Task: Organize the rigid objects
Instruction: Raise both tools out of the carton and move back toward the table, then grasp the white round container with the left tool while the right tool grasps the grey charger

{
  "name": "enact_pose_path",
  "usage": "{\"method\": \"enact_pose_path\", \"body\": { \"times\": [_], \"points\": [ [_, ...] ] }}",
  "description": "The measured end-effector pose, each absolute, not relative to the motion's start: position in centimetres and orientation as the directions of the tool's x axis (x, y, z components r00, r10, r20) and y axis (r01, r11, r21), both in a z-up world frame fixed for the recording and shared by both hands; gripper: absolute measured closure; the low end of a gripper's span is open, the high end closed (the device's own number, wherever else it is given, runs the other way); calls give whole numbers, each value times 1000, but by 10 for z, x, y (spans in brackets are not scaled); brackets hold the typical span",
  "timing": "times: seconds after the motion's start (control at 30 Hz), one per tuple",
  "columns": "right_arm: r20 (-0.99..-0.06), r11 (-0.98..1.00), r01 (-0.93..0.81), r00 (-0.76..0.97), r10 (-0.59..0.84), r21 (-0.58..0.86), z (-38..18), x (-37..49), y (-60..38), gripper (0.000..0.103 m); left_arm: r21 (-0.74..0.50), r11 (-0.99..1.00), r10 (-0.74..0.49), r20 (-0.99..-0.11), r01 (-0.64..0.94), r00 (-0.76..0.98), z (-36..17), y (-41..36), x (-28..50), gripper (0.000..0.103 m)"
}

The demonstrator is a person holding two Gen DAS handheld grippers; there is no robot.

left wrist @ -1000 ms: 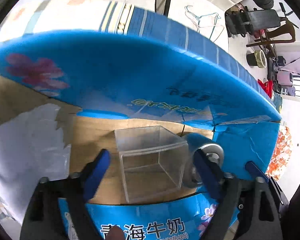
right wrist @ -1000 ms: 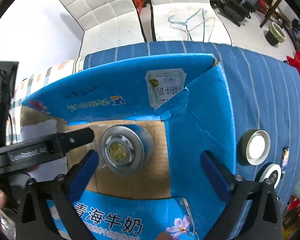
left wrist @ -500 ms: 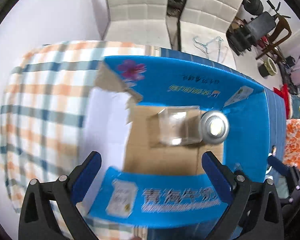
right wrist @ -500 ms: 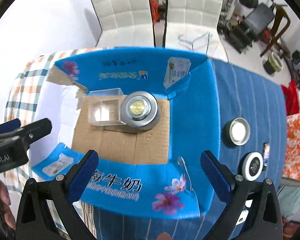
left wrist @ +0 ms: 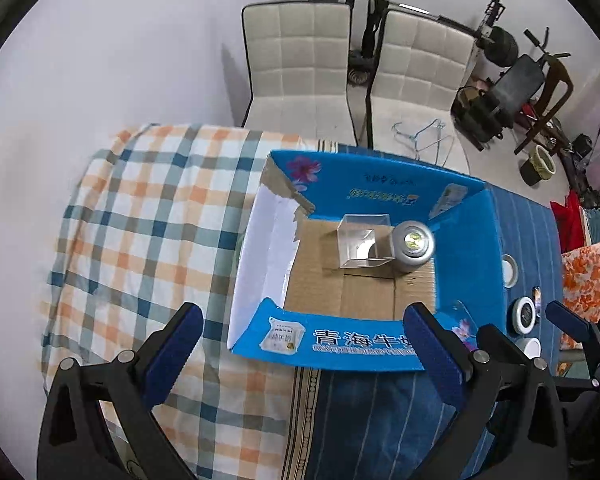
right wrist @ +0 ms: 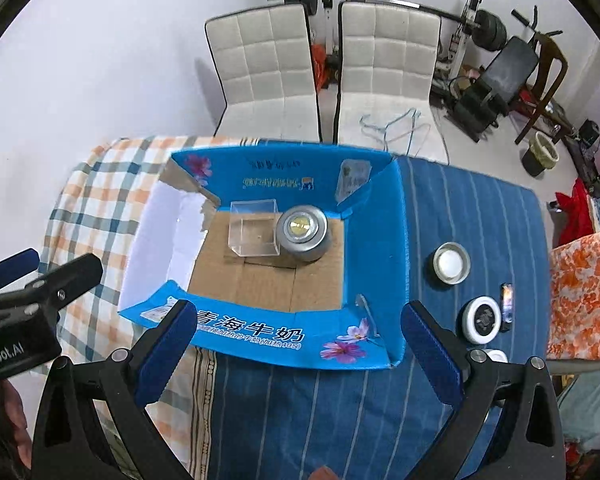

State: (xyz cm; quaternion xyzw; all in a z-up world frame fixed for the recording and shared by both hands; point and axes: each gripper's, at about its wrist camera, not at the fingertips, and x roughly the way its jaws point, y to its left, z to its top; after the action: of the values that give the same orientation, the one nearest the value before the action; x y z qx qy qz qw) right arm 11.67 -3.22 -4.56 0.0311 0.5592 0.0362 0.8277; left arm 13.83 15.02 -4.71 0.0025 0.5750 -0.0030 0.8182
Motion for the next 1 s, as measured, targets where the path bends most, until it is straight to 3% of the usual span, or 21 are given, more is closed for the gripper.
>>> {"method": "enact_pose_path", "body": {
  "times": [0.3, 0.57, 0.9, 0.97, 1.0],
  "points": [
    [-899, 990, -3, 419, 130, 141, -10, 90, -60, 0, 5, 999, -14, -912, 46, 409, -5, 135, 115, 0],
    [-900, 969, 157, 422, 109, 191, -17, 61, -140, 0, -25, 996, -60, -907, 89, 417, 1, 103, 100, 0],
    [-975, 868, 490, 219, -37, 77, -107, 9, -319, 0, -82, 960, -166, -937, 269, 308, -50, -16, 84, 0],
    [-980, 833, 547, 196, -29, 85, -131, -1, -352, 5, -99, 943, -189, -945, 319, 266, -70, -52, 79, 0],
    [-986, 816, 571, 167, -11, 88, -147, -4, -369, 14, -100, 935, -193, -948, 340, 251, -80, -67, 77, 0]
  ]
}}
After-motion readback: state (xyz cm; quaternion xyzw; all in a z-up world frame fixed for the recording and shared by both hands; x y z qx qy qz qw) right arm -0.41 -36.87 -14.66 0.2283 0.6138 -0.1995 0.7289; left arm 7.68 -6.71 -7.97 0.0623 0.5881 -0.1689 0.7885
